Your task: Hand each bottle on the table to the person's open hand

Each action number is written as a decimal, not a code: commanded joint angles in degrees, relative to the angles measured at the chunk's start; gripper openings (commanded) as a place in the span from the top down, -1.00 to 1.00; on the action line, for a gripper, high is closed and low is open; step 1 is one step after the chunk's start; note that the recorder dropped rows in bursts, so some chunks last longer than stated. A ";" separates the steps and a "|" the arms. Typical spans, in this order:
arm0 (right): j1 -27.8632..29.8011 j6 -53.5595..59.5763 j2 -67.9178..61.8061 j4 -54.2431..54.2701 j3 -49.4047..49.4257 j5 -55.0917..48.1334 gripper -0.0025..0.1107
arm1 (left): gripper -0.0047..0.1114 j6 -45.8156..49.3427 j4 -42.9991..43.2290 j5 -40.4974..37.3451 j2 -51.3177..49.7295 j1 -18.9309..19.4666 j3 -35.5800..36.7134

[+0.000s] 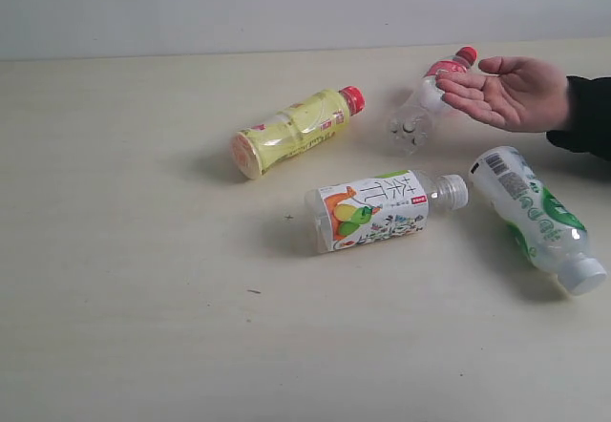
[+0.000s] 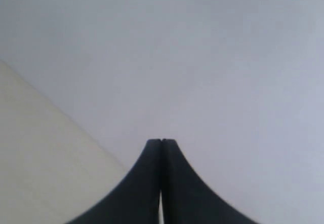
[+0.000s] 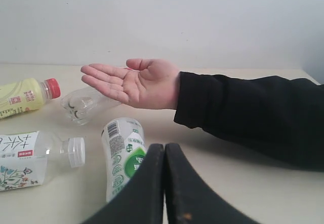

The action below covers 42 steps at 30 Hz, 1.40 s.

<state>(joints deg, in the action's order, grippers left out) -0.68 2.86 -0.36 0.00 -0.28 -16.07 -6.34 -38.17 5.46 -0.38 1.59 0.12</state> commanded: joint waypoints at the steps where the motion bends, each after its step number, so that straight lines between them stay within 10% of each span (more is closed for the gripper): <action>1: 0.21 0.06 0.36 -0.37 0.28 0.71 0.96 | 0.92 -7.59 0.76 7.64 0.38 0.12 -3.32; 5: 0.21 0.06 0.36 -0.37 0.28 0.71 0.96 | 0.92 -7.69 15.08 -1.27 -11.36 0.12 -22.33; 8: 0.21 0.06 0.36 -0.37 0.28 0.71 0.96 | 0.92 -2.70 25.62 -24.43 -32.89 0.12 -41.99; 11: 0.21 0.06 0.36 -0.37 0.28 0.71 0.96 | 0.92 10.52 19.91 -54.22 -56.98 0.12 -60.19; 15: 0.21 0.06 0.36 -0.37 0.28 0.71 0.96 | 0.92 23.18 12.37 -75.43 -75.04 -4.34 -71.23; 20: 0.21 0.06 0.36 -0.37 0.28 0.71 0.96 | 0.92 11.38 38.17 -75.43 -88.42 -26.26 -75.55; 27: 0.21 0.06 0.36 -0.37 0.28 0.71 0.96 | 0.78 13.27 38.96 -75.43 -102.91 -41.32 -87.42; 34: 0.21 0.06 0.36 -0.37 0.28 0.71 0.96 | -0.60 30.94 38.96 -75.43 -119.15 -53.08 -106.97; 42: 0.21 0.06 0.36 -0.37 0.28 0.71 0.96 | -0.62 35.00 38.96 -72.93 -128.95 -55.45 -116.26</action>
<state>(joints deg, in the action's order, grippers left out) -0.68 2.86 -0.36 0.00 -0.28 -16.07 28.07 0.65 -69.36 -128.55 -53.76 -114.99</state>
